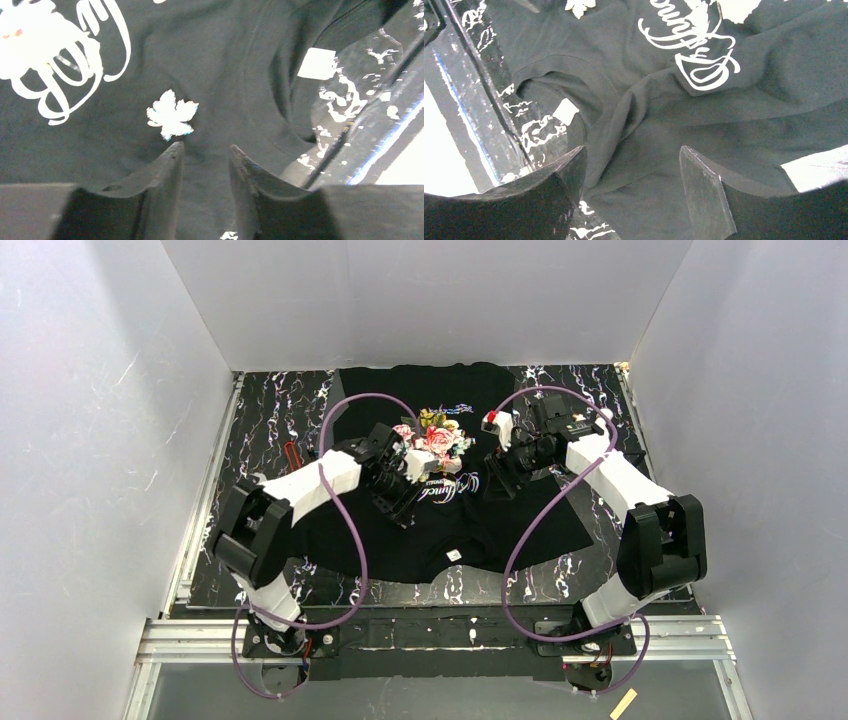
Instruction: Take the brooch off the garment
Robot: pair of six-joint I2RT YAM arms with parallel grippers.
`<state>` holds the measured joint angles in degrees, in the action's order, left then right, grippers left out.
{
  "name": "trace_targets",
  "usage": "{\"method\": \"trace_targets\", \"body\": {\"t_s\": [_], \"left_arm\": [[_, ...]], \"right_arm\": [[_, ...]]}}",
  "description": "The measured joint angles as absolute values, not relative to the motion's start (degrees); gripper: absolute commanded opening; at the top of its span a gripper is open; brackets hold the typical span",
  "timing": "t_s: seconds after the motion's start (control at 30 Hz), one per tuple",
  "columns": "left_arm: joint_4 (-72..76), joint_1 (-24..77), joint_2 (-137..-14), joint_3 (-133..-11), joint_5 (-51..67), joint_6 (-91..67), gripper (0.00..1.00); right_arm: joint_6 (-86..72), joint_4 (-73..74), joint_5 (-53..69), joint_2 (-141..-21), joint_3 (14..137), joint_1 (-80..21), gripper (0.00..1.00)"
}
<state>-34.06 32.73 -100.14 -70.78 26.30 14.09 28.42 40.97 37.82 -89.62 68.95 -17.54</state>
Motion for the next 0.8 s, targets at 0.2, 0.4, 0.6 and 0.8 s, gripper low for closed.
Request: {"method": "trace_targets", "body": {"t_s": [0.2, 0.4, 0.6, 0.8], "left_arm": [[-25.8, 34.09, -91.7, -60.88, 17.98, 16.73, 0.49], [-18.96, 37.87, -90.78, -57.91, 10.13, 19.75, 0.54], [-15.57, 40.21, -90.78, -55.79, 6.37, 23.0, 0.58], [-12.58, 42.19, -92.07, -54.52, 3.92, 24.95, 0.59]], "right_arm": [[25.78, 37.54, 35.2, -89.6, 68.1, -17.58, 0.65], [24.01, 37.36, 32.84, -89.6, 67.57, -17.58, 0.55], [23.11, 37.67, 31.09, -89.71, 67.33, -17.47, 0.51], [22.65, 38.17, 29.61, -90.08, 64.86, -16.84, 0.43]]}}
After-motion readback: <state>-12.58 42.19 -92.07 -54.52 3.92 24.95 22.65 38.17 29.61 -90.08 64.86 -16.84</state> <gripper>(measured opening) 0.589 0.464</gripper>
